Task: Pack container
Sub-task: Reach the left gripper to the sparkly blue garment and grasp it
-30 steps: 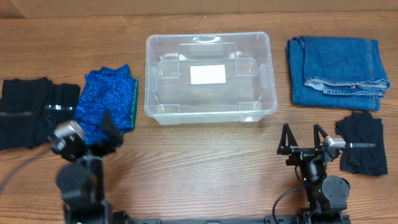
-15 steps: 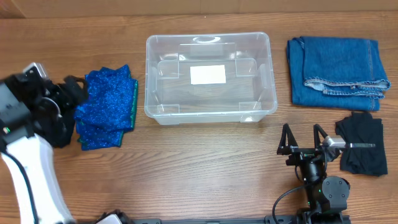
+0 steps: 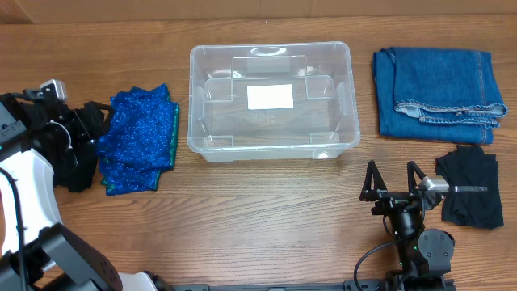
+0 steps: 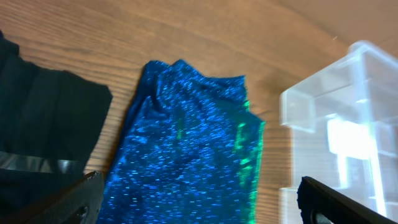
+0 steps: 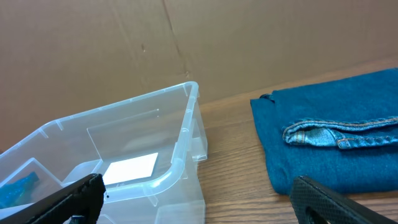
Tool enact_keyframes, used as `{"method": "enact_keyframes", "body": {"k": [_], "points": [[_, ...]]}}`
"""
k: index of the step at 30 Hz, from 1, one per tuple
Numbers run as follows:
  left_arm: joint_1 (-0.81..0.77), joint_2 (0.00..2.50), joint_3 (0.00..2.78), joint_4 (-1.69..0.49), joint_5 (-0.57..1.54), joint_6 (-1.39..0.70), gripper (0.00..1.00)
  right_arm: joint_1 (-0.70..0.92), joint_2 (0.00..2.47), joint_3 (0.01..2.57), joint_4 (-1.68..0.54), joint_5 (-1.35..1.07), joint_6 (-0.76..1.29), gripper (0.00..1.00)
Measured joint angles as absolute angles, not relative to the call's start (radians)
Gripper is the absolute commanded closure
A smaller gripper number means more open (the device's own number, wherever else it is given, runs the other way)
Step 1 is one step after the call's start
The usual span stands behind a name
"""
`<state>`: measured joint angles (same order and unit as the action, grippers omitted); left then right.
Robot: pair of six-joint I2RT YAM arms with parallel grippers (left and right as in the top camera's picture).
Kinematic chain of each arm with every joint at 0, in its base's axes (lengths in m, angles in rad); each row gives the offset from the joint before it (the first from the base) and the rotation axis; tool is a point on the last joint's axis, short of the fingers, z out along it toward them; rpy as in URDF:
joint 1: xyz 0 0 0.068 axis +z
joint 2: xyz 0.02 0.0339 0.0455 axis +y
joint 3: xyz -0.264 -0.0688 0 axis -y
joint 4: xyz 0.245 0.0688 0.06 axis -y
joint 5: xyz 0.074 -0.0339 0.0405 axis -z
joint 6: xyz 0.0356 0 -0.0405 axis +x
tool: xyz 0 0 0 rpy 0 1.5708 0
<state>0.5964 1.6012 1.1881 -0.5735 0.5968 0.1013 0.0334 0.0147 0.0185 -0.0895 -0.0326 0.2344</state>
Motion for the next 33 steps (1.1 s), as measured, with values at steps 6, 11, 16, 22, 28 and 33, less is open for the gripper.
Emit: {"method": "enact_keyframes", "body": {"k": [6,11,16,22,28,33], "points": [[0.596,1.723,1.194,-0.535,0.581,0.191,0.0,0.033,0.015,0.019,-0.091,-0.033,0.235,0.0],[0.596,1.837,1.195,-0.484,0.576,0.221,0.0,0.033,0.015,0.019,-0.09,-0.033,0.234,0.0],[0.596,1.944,1.231,-0.449,0.584,0.249,0.0,0.033,0.015,0.019,-0.089,-0.033,0.234,0.0],[0.598,2.075,1.312,-0.439,0.655,0.27,0.0,0.033,0.015,0.019,-0.09,-0.033,0.234,0.0],[0.604,2.104,1.336,-0.45,0.73,0.292,0.0,0.033,0.015,0.019,-0.09,-0.033,0.235,0.0],[0.602,2.125,1.377,-0.569,0.793,0.304,0.0,0.033,0.015,0.019,-0.09,-0.033,0.234,0.0]]}}
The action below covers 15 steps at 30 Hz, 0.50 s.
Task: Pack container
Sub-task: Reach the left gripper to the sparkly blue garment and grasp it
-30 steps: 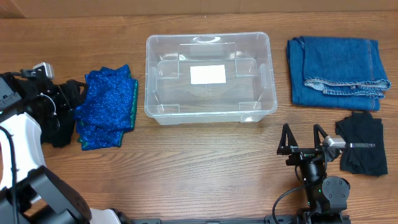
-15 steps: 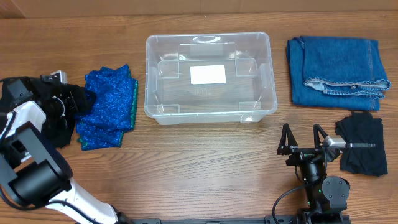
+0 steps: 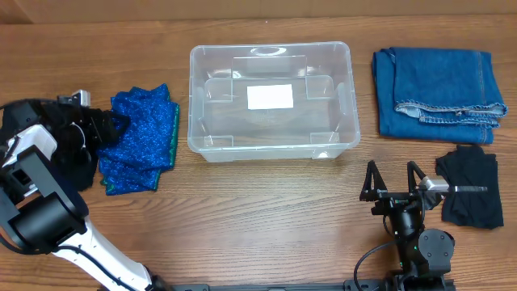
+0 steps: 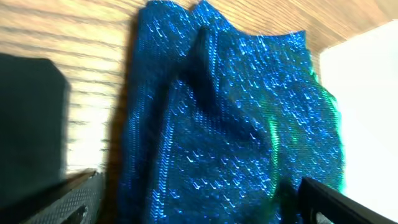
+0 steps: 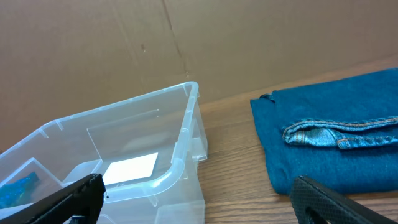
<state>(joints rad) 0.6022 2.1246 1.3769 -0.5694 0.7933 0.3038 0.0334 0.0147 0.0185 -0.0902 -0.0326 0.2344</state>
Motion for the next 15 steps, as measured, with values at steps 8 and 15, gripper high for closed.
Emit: {"method": "enact_keyframes", "body": {"k": [8,15], "points": [[0.581,2.137,1.469,-0.828,0.722,0.372,0.0,0.033,0.015,0.019,-0.09,-0.033,0.234,0.0],[0.569,2.137,1.477,-0.83,0.649,0.394,0.0,0.033,0.015,0.019,-0.089,-0.033,0.235,0.0]]}}
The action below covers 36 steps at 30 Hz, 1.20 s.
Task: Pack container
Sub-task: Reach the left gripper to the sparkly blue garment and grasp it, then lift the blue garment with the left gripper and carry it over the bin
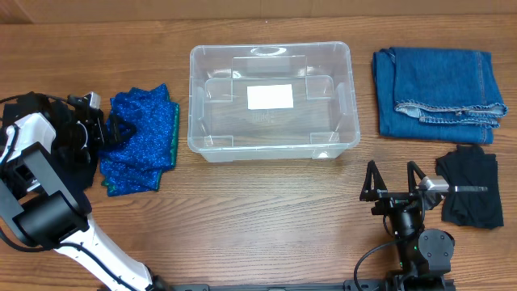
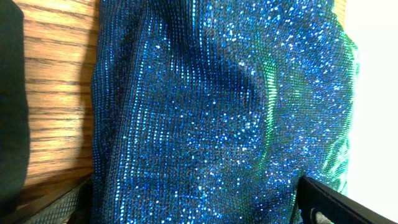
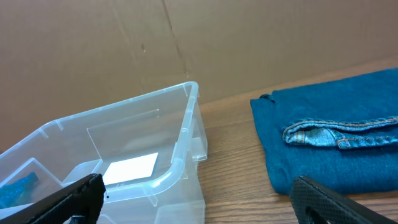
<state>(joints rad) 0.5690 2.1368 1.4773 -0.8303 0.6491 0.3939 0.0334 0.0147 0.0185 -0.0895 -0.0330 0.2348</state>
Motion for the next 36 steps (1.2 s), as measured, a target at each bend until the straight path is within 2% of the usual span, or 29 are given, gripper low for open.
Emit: {"method": "enact_keyframes", "body": {"k": [5,8,10,12,15,17,18,27,30,36], "points": [[0.569,2.154,1.494,-0.835,0.654,0.398,0.0,0.033,0.015,0.019,-0.089,-0.033,0.234,0.0],[0.57,2.179,1.517,-0.838,0.685,0.402,0.14,0.033,0.015,0.019,-0.09,-0.033,0.234,0.0],[0.572,2.203,1.53,-0.838,0.726,0.413,0.34,0.033,0.015,0.019,-0.089,-0.033,0.234,0.0],[0.573,2.222,1.535,-0.841,0.76,0.416,0.6,0.033,0.015,0.019,-0.089,-0.033,0.234,0.0],[0.564,2.254,1.533,-0.853,0.791,0.402,0.76,0.033,0.015,0.019,-0.089,-0.033,0.234,0.0],[0.551,2.263,1.53,-0.858,0.805,0.36,0.92,0.033,0.015,0.019,-0.09,-0.033,0.234,0.0],[0.547,2.263,1.529,-0.857,0.805,0.338,0.96,0.033,0.015,0.019,-0.089,-0.033,0.235,0.0],[0.536,2.283,1.542,-0.844,0.861,0.184,0.96,0.033,0.015,0.019,-0.09,-0.033,0.234,0.0],[0.531,2.31,1.61,-0.918,0.876,0.171,0.96,0.033,0.015,0.019,-0.09,-0.033,0.235,0.0],[0.492,2.337,1.987,-1.211,0.879,0.159,0.96,0.033,0.015,0.019,-0.089,-0.033,0.234,0.0]]}}
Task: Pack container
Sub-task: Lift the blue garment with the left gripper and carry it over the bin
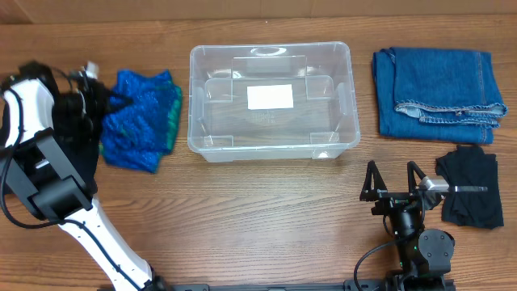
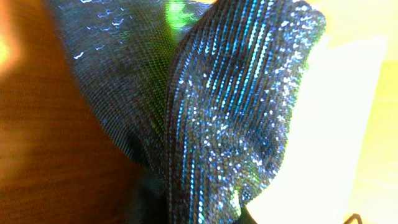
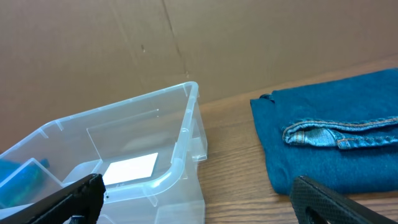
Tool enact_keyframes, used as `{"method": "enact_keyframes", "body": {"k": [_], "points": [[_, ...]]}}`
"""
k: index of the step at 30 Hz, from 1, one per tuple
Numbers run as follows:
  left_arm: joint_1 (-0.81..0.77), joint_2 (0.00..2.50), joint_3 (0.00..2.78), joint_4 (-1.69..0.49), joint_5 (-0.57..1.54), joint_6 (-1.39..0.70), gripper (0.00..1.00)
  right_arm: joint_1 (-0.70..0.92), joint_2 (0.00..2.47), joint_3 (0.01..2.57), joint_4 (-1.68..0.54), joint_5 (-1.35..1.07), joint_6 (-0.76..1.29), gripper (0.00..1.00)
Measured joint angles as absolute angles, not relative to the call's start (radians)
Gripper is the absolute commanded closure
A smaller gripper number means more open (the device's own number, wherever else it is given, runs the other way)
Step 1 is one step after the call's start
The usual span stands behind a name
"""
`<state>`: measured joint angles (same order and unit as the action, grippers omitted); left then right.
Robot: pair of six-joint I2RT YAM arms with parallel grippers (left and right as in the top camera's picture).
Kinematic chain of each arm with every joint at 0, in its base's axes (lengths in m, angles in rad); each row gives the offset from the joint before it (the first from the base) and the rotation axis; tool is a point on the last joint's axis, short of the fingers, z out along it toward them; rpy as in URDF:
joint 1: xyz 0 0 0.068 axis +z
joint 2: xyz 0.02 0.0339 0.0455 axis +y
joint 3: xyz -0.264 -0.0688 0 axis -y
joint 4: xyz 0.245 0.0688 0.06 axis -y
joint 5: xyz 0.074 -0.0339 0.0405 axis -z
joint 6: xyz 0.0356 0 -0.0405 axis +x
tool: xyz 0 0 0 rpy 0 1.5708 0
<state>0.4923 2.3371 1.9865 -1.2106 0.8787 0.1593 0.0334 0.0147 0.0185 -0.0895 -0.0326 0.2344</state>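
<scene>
The clear plastic container [image 1: 271,101] stands at the table's middle, holding only a white label. Left of it a blue sparkly cloth [image 1: 141,117] is bunched up, and my left gripper [image 1: 105,103] is at its left edge, shut on it. That cloth [image 2: 236,106] fills the left wrist view and hides the fingers. Folded blue jeans [image 1: 436,93] lie at the far right, with a black cloth [image 1: 468,187] in front of them. My right gripper [image 1: 394,179] stands open near the front edge, left of the black cloth, with nothing in it. It faces the container [image 3: 124,174] and the jeans [image 3: 336,143].
A second black garment [image 1: 69,141] lies under my left arm at the left edge. A brown cardboard wall [image 3: 186,43] stands behind the table. Bare wooden tabletop [image 1: 258,218] stretches in front of the container.
My left gripper has shut on the blue sparkly cloth. The cloth is now bunched and shifted toward the far side of the table. The right arm has not moved.
My left gripper was open at the left side of the flat sparkly cloth. It then stood lower and closer over the cloth, still open. Now it holds the cloth gathered up beside the container. My right gripper stayed open and still throughout.
</scene>
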Motion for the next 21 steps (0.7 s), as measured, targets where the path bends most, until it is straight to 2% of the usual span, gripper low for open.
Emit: {"method": "enact_keyframes", "body": {"k": [6,14,21], "points": [[0.451,2.34,2.358,-1.373,0.856,0.159,0.96,0.033,0.015,0.019,-0.089,-0.033,0.234,0.0],[0.341,2.34,2.718,-1.451,0.741,0.18,0.96,0.033,0.015,0.019,-0.09,-0.033,0.234,0.0],[0.112,2.342,2.984,-1.434,0.619,0.407,0.96,0.033,0.015,0.019,-0.09,-0.033,0.234,0.0]]}}
